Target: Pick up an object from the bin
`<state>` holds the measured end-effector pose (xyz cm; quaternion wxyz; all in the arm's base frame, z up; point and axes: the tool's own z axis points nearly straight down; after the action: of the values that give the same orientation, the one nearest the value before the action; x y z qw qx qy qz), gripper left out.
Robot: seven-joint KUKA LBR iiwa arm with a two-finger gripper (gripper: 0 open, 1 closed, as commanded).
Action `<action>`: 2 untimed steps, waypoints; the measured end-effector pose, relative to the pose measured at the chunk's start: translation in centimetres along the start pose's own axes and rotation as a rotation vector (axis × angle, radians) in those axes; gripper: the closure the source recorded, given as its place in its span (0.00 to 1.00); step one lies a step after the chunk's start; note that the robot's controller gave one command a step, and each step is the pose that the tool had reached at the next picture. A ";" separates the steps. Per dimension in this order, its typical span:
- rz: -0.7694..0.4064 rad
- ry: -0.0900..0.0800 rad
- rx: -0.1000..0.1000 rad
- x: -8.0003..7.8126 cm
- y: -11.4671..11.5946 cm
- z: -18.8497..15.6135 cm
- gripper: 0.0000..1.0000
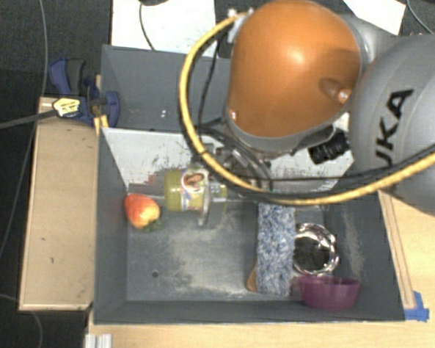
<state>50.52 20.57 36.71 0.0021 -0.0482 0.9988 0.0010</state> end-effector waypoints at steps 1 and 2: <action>-0.255 0.001 -0.001 -0.7 1.5 -1.6 0.00; -0.179 -0.002 -0.003 -0.6 1.0 -1.0 0.00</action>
Offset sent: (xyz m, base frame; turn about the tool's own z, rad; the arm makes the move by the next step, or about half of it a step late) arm 0.0040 -0.0120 -0.0213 0.1337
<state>51.03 21.67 37.72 0.0032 -0.1374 0.9905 0.0022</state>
